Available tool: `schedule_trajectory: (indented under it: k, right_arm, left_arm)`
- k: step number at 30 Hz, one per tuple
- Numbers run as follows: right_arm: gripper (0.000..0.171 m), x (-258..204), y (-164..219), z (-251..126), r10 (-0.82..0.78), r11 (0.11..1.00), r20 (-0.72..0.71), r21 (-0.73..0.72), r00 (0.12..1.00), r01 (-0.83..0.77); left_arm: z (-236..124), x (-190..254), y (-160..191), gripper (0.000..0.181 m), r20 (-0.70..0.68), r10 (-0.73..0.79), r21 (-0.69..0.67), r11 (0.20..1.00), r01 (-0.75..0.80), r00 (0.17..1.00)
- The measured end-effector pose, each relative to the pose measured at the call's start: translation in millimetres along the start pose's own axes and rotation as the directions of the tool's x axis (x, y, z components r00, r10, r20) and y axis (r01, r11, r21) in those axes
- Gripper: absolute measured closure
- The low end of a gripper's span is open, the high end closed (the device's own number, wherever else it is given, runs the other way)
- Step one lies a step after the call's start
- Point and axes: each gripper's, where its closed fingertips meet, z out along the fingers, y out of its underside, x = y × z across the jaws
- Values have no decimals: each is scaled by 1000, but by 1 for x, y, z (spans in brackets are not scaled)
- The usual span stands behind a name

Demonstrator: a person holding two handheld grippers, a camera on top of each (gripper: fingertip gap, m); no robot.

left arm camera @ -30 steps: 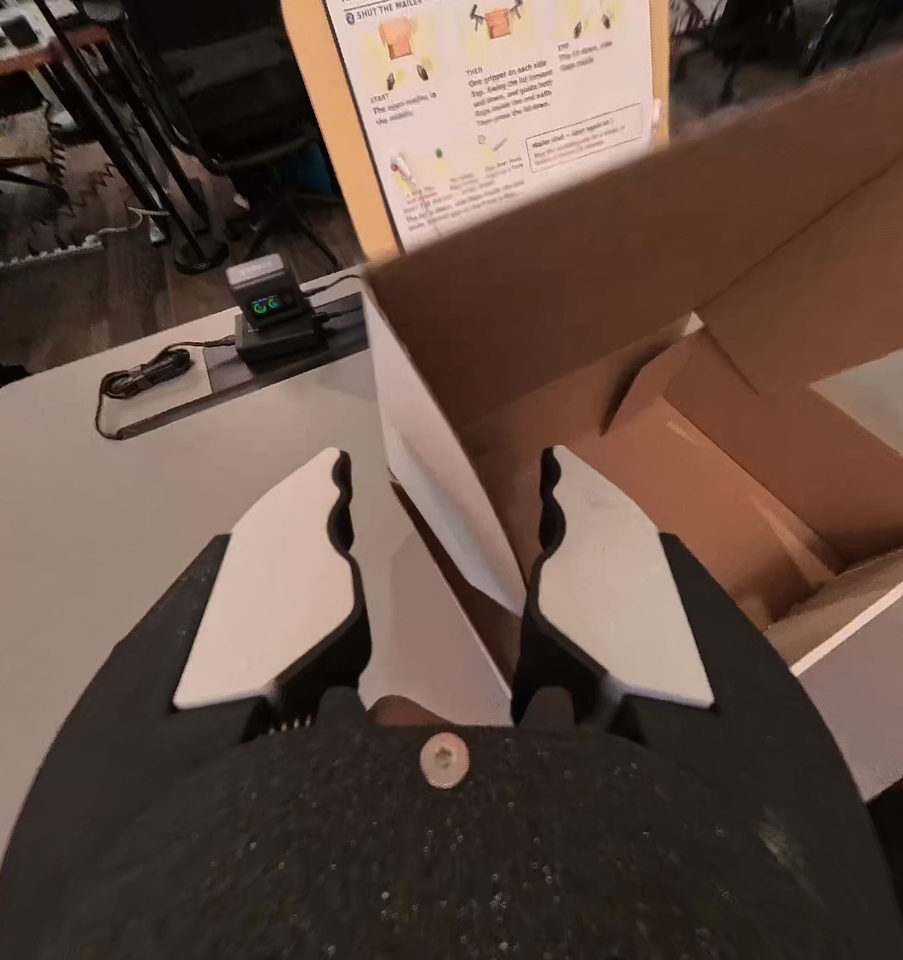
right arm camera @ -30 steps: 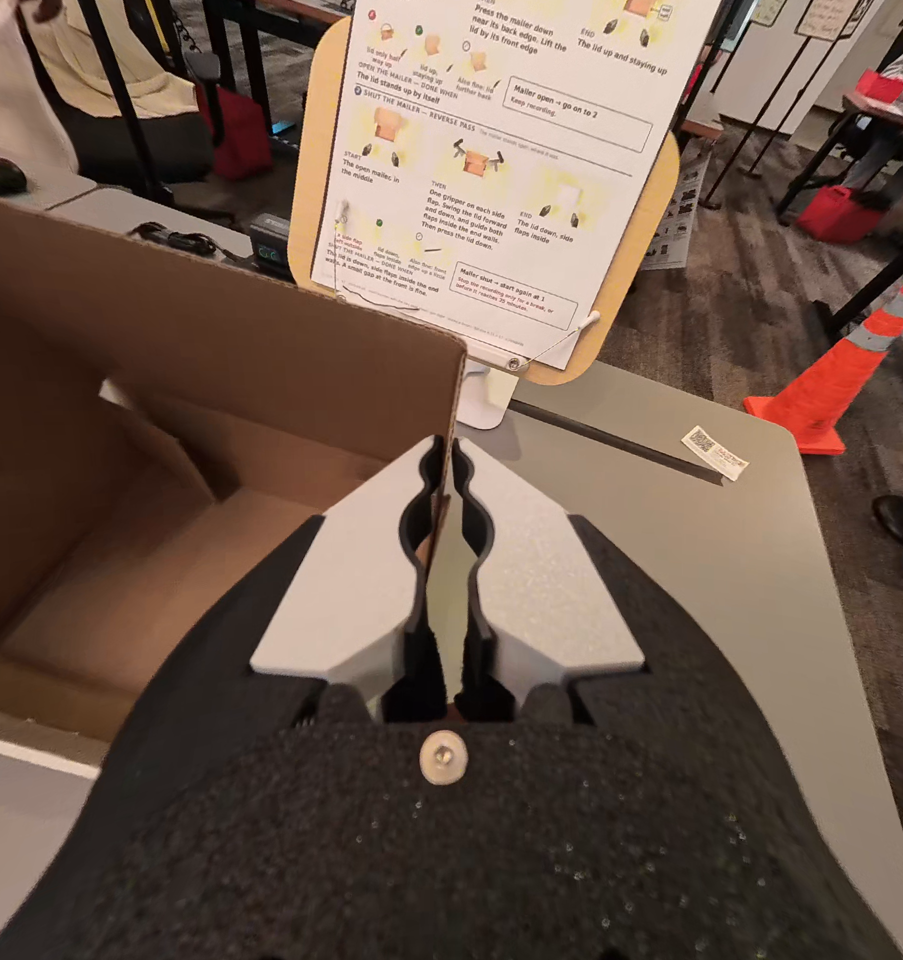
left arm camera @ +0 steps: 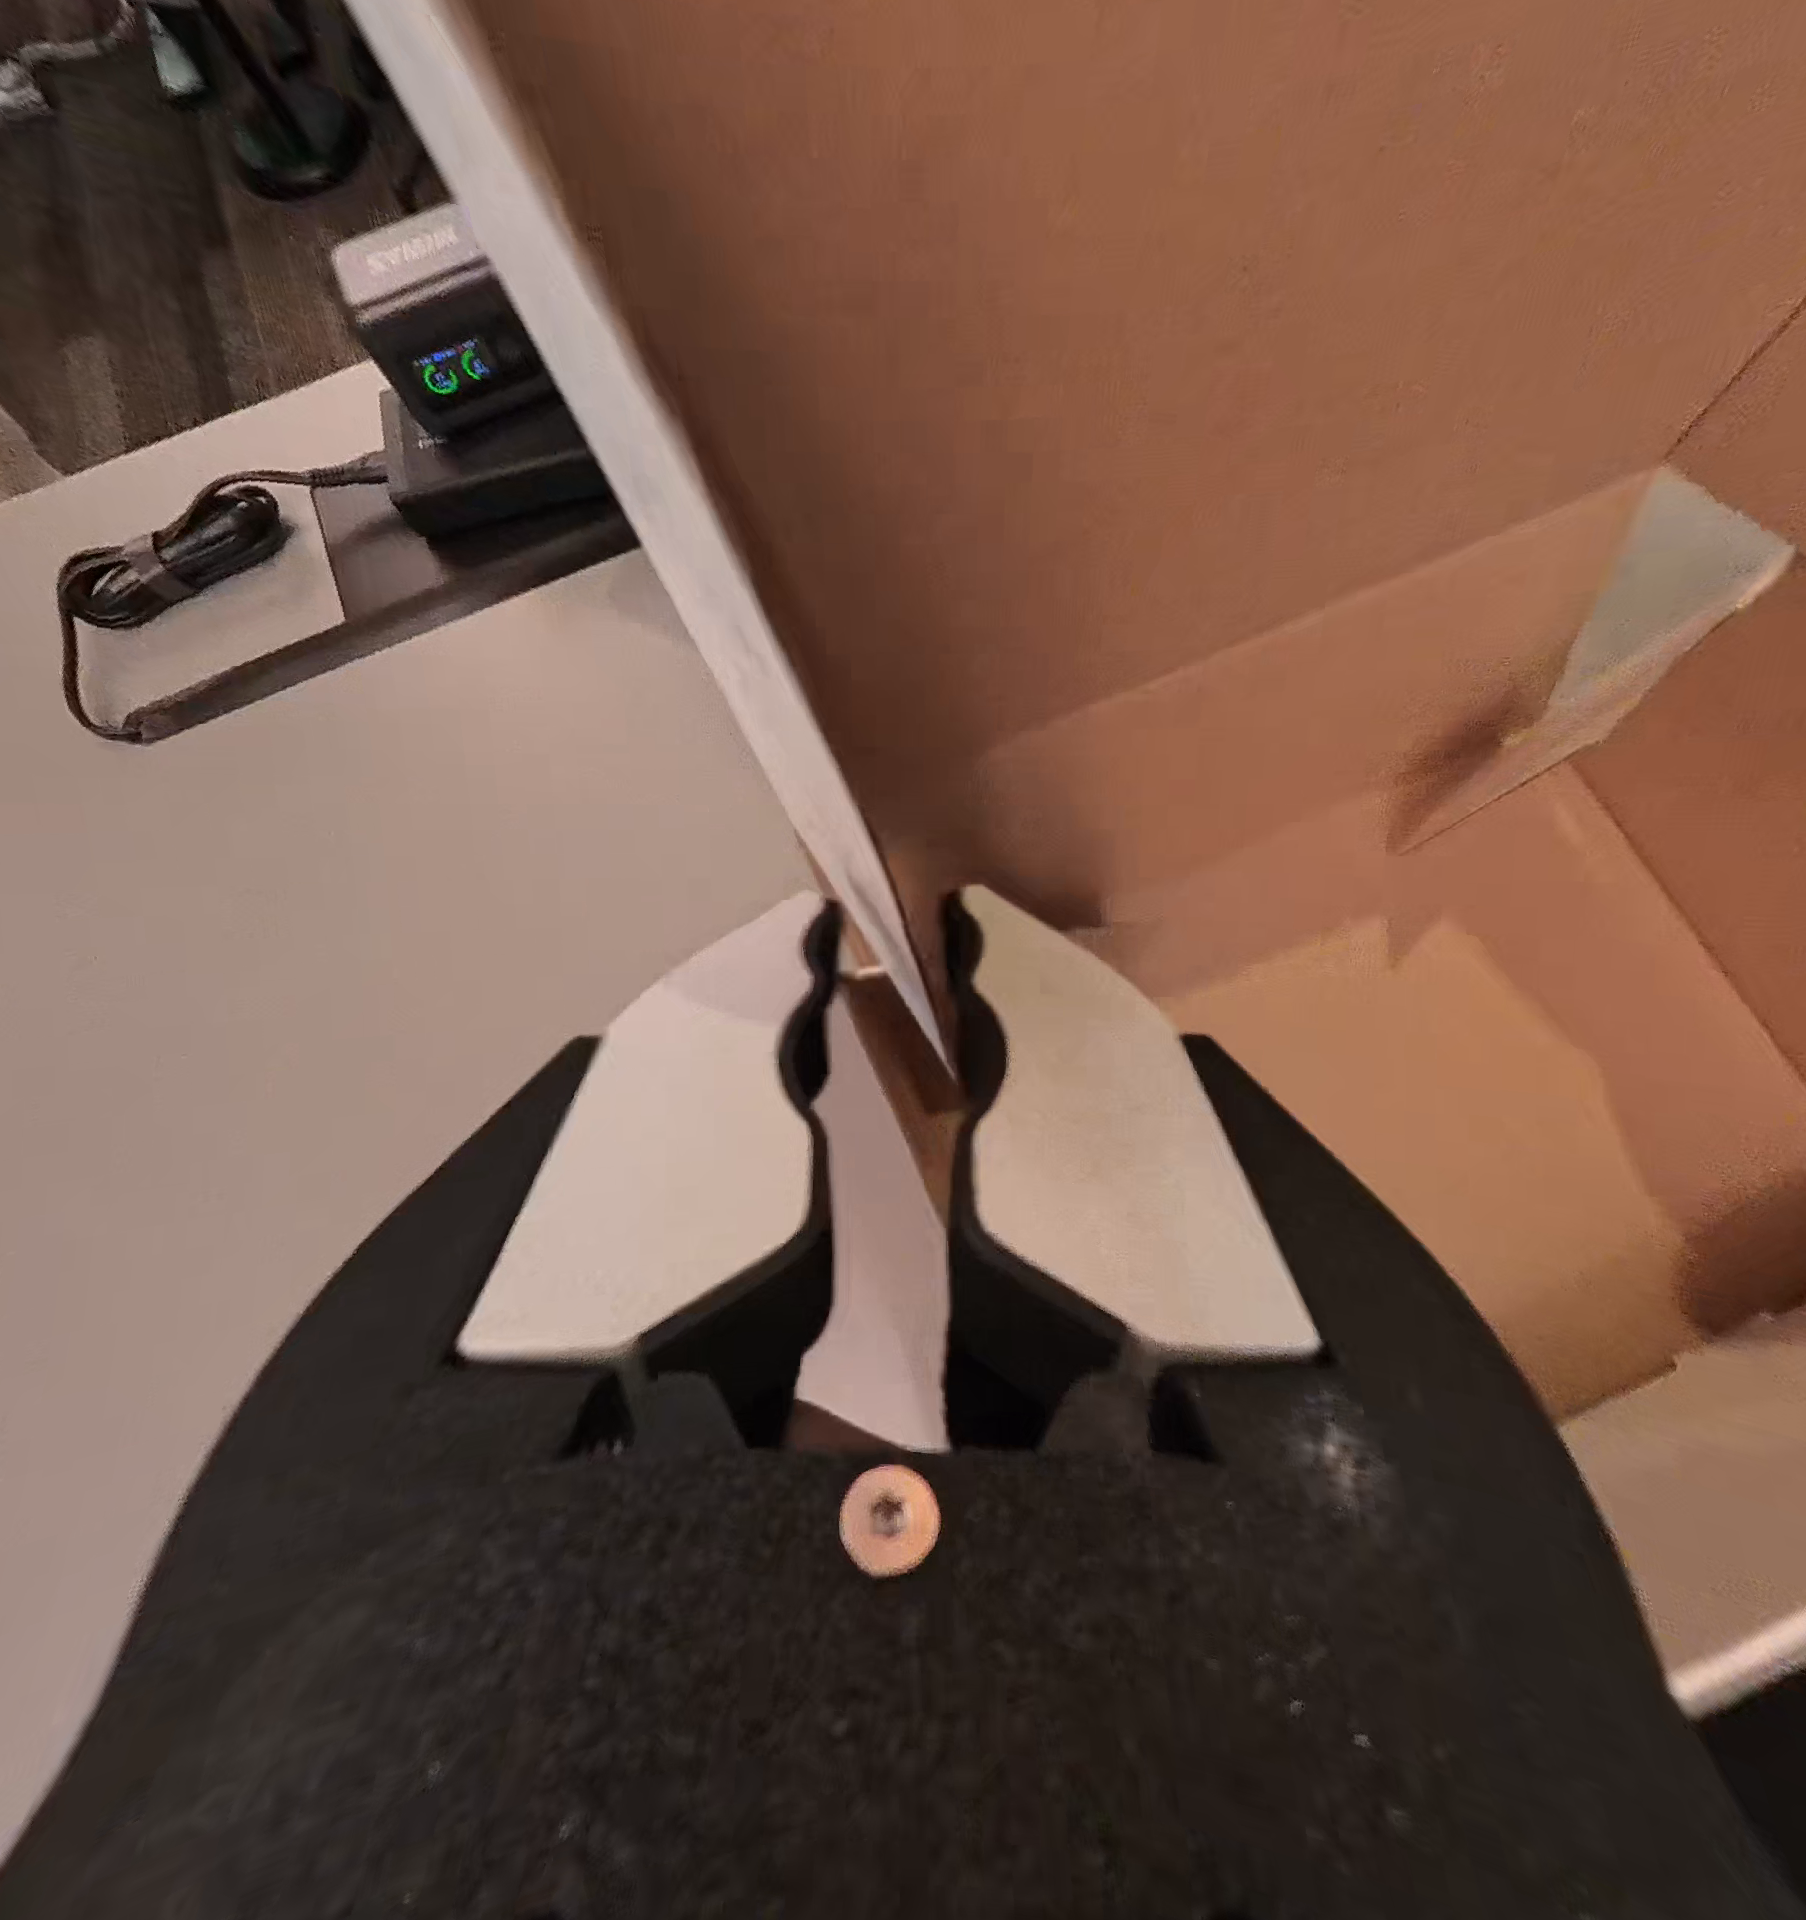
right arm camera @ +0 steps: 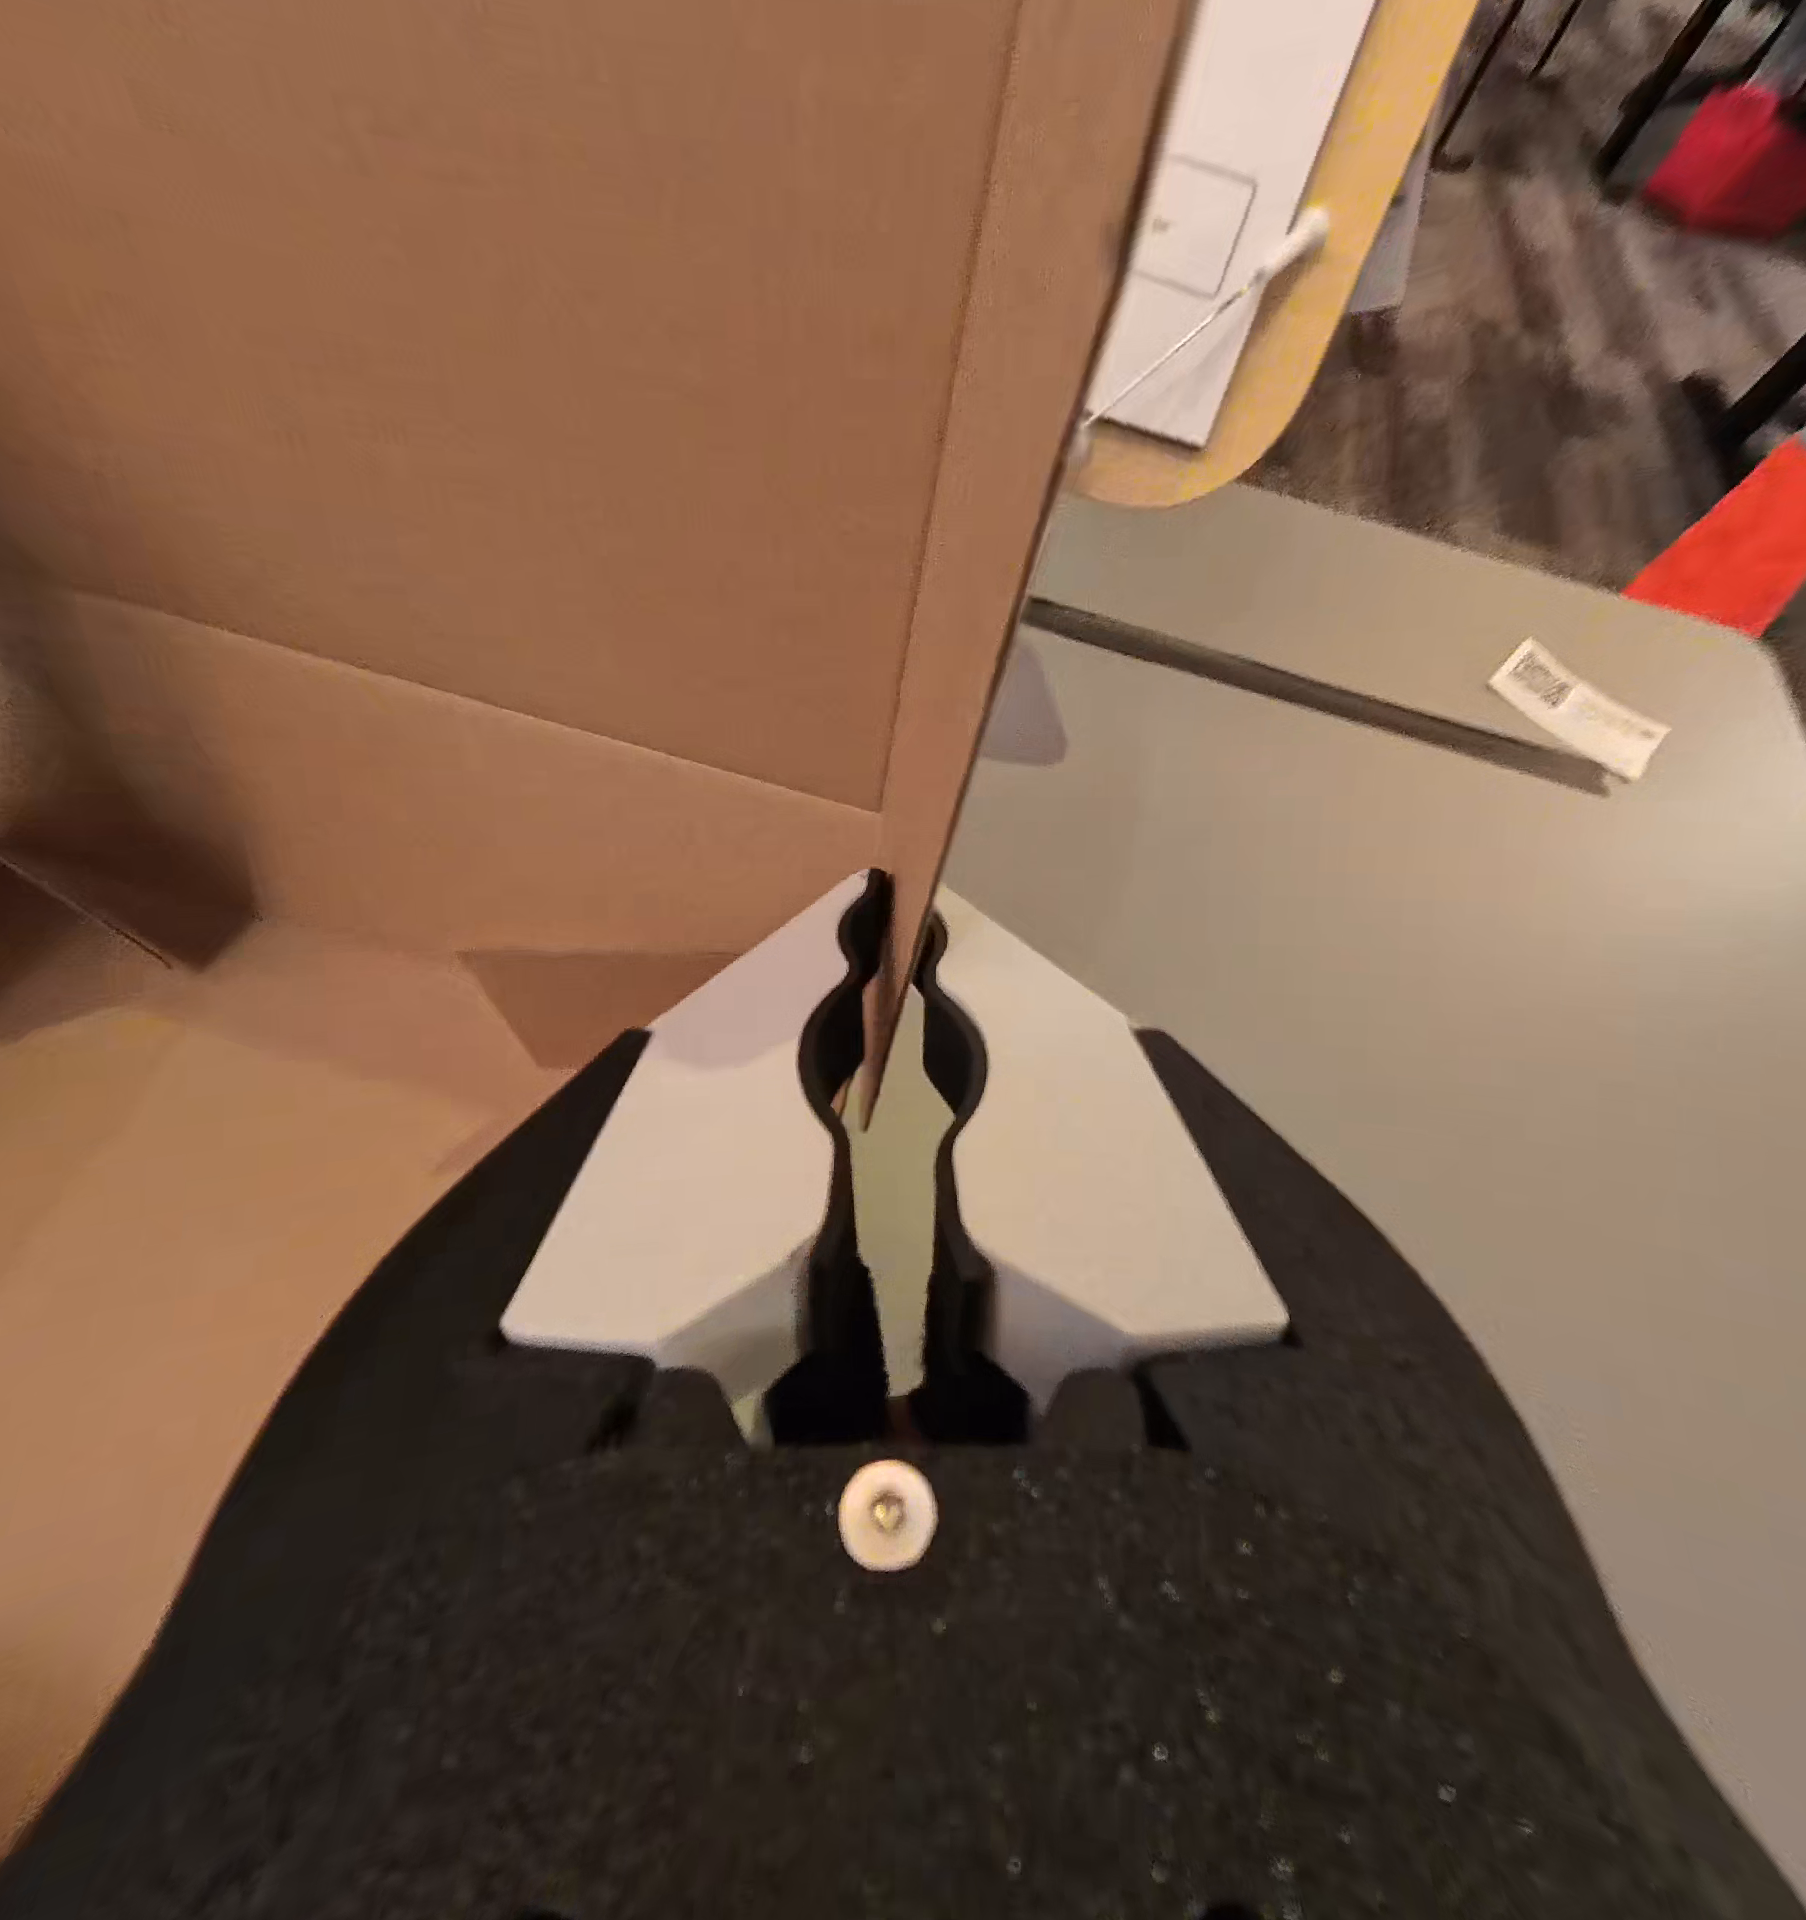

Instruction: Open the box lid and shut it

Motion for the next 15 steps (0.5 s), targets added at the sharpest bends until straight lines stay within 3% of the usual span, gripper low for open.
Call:
schedule_trajectory:
  k: [1,3,8,15]
  right_arm:
    - [170,2,0,1,19,1000,5,-8,1000,-19]
    - [170,2,0,3,30,1000,9,-7,1000,-30]
    - [169,-5,1,0,-14,999,-23,31,1000,15]
    - [168,-13,9,-5,-69,996,-75,59,995,74]
  left_arm:
    - [4,0,6,152,13,3,23,1000,-3,1000]
    - [12,2,24,150,50,19,52,998,-22,999]
    - [29,-3,33,173,106,-37,167,986,19,994]
    - [25,1,38,177,129,-57,209,978,29,990]
